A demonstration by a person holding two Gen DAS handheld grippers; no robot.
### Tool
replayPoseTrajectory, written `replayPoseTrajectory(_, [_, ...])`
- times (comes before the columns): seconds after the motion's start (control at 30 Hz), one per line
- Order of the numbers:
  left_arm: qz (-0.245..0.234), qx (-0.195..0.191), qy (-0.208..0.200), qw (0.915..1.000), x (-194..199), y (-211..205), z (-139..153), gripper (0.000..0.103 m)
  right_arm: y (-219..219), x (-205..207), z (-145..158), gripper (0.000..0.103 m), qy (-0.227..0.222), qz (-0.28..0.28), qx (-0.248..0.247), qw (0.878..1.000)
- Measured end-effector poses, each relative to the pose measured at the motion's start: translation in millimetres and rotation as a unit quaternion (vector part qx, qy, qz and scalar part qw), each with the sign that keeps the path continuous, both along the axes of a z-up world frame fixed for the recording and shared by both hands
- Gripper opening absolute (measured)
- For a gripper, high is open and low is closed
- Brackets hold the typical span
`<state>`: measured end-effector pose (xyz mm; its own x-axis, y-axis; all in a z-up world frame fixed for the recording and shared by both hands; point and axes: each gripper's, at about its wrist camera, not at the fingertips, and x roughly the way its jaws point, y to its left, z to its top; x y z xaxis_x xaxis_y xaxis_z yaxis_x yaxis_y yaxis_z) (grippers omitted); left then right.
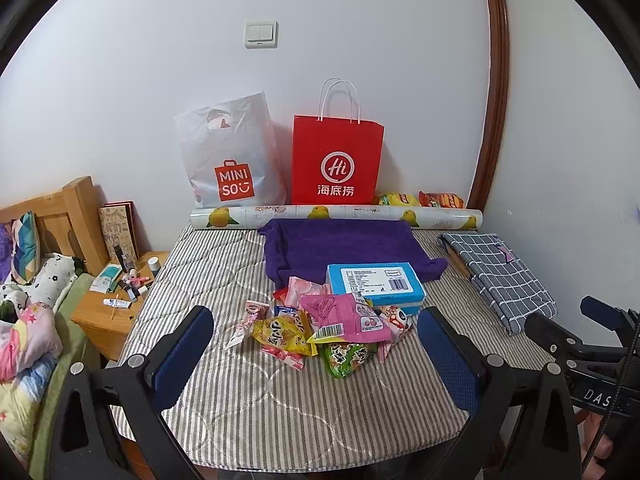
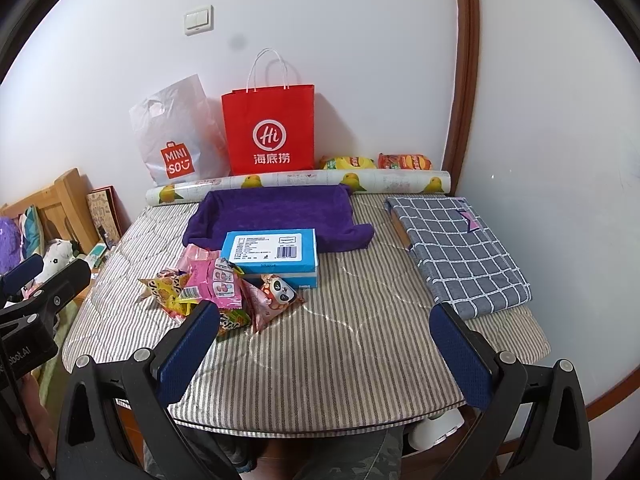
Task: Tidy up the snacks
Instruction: 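Grasp the pink wafer bag with the right tool while the left tool grasps the yellow chip bag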
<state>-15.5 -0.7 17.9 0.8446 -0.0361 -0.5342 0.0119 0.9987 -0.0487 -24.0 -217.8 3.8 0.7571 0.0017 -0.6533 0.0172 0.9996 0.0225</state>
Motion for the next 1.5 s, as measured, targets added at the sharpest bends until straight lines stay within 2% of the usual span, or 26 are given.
replayPoseTrajectory(0.63, [-0.004, 0.002, -0.001, 1.0000, 5.6, -2.9, -2.2, 0.103, 4.8, 6.4, -3.6, 0.103, 0.003, 0.004, 0.000, 1.000])
replayPoseTrajectory(0.87, [-0.012, 0.004, 0.000, 0.9999, 20.3, -5.5, -6.7, 0.103, 4.6, 12.9, -6.8, 0.103, -0.003, 0.005, 0.000, 1.000])
replayPoseTrajectory(1.03, [-0.011, -0.001, 0.013, 0.9999, 39.1, -2.6, -20.9, 0.103, 1.9, 27.5, -17.7, 0.103, 0.004, -0.006, -0.008, 1.000])
replayPoseTrajectory(1.13, [-0.008, -0.002, 0.027, 0.9996, 51.3, 1.2, -31.8, 0.099, -2.7, 37.6, -29.5, 0.103, 0.010, 0.009, 0.007, 1.000])
replayPoseTrajectory(1.37, [0.006, -0.010, 0.057, 0.9983, 77.7, 18.2, -57.6, 0.099, -7.7, 65.5, -55.4, 0.103, 0.031, 0.005, 0.018, 0.999])
replayPoseTrajectory(1.5, [0.021, -0.021, 0.080, 0.9964, 91.9, 33.8, -70.7, 0.099, -7.6, 78.1, -66.2, 0.103, 0.040, 0.023, 0.044, 0.998])
